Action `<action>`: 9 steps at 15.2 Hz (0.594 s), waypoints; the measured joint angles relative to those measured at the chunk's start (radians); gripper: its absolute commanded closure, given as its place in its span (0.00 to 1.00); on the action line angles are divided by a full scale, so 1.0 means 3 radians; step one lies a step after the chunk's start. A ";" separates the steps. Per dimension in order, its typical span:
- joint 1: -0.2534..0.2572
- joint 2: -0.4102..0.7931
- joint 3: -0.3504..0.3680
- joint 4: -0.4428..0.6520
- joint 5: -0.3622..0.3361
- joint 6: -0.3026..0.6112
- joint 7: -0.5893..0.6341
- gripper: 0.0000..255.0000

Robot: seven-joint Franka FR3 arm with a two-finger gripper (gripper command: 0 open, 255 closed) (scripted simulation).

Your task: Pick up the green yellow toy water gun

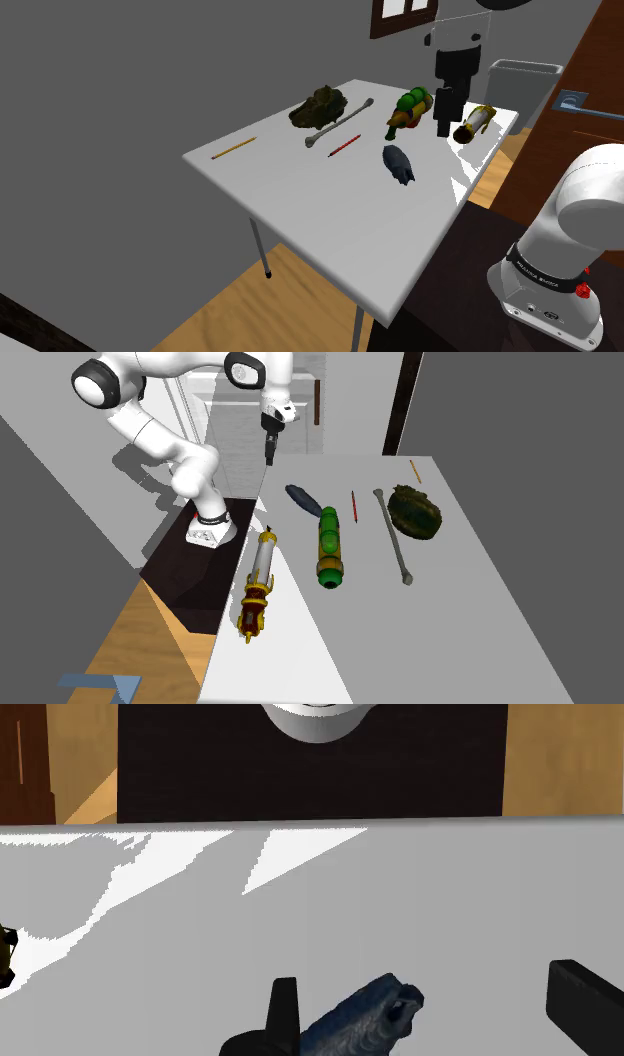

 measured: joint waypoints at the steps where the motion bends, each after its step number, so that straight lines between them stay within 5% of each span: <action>1: 0.0000 0.0000 0.0000 0.0000 0.0000 0.0000 0.0000 0.00; 9: 0.0100 0.0049 -0.0733 -0.0006 -0.0565 0.0206 -0.1473 0.00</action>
